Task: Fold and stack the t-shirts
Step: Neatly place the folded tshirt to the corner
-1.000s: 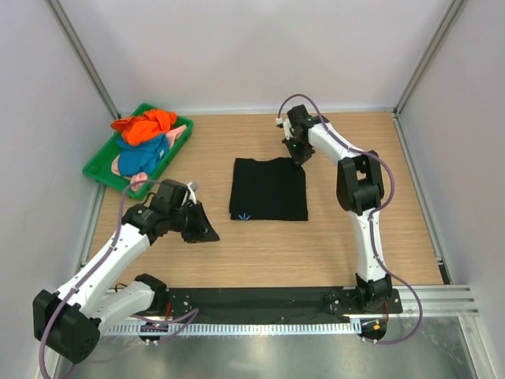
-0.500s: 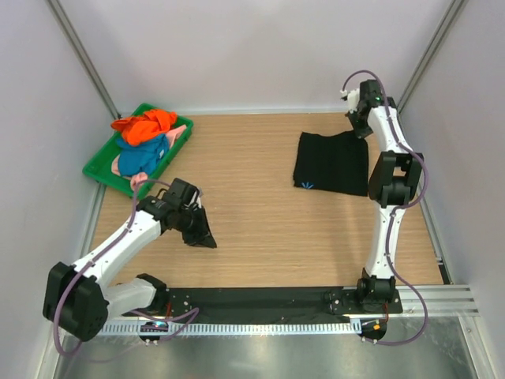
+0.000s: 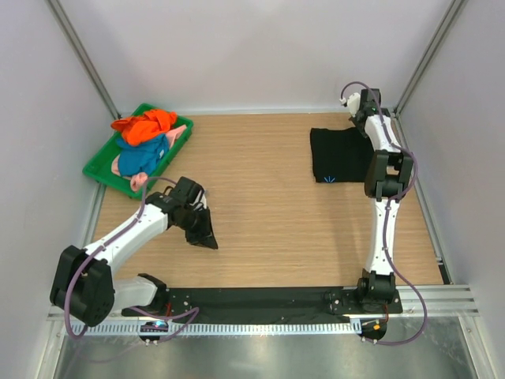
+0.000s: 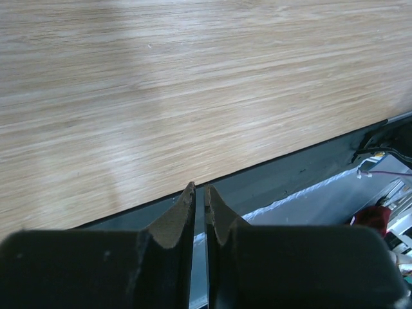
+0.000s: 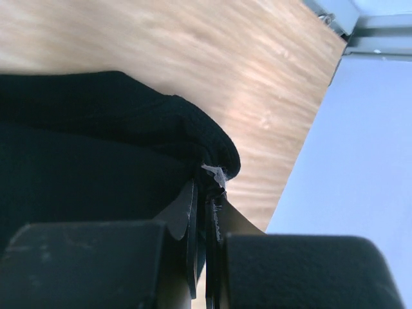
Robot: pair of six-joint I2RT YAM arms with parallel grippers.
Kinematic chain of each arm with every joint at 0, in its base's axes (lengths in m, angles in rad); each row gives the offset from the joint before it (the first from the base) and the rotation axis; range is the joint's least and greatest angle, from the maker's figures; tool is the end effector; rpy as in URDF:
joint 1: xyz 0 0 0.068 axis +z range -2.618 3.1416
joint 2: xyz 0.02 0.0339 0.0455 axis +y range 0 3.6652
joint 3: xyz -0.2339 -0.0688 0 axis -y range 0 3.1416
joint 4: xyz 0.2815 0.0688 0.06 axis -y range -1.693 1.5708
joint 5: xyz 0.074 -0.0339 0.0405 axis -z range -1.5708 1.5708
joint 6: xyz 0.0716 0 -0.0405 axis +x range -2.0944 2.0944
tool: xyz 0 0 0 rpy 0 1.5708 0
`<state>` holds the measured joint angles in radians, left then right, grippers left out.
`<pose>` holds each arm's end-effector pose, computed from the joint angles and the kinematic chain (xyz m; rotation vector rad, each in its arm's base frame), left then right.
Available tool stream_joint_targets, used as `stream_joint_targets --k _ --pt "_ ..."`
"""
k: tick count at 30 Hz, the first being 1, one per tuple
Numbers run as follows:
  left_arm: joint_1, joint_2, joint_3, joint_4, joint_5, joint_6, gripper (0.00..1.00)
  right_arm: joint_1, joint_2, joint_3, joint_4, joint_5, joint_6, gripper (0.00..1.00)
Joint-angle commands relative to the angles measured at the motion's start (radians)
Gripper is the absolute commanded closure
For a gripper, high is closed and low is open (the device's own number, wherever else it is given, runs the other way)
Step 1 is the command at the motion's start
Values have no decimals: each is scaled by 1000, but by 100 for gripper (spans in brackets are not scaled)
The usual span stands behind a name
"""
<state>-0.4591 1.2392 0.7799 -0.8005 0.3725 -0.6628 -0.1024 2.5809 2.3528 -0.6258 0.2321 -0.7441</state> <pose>0.2268 -0.1412 0.1297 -0.2162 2.9837 -0.7265 0.5954 -0.0777 0.1244 -0.6855 2.4093 -0.6511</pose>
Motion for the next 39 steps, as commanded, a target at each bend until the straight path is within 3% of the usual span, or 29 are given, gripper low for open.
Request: stream_joint_targets --k 1,16,23,32,35,36,39 --pt "-9 9 41 3 40 52 90 -29 -2 53 199 75 -49 99" --pt "-39 72 88 -62 6 114 90 -97 116 125 486 33 -92 98" --pt "-38 95 90 -60 6 115 90 -99 154 137 543 -66 -109 98" --pt "-35 114 97 -62 -1 112 90 -99 200 161 595 -79 -87 98" --pt "-29 118 101 -72 -3 111 90 -99 206 160 620 -57 -74 86" --pt "-27 120 99 -72 -4 111 90 -99 208 155 665 -45 -67 68" --pt "-27 114 101 -78 -1 101 91 -99 194 151 687 15 -61 37"
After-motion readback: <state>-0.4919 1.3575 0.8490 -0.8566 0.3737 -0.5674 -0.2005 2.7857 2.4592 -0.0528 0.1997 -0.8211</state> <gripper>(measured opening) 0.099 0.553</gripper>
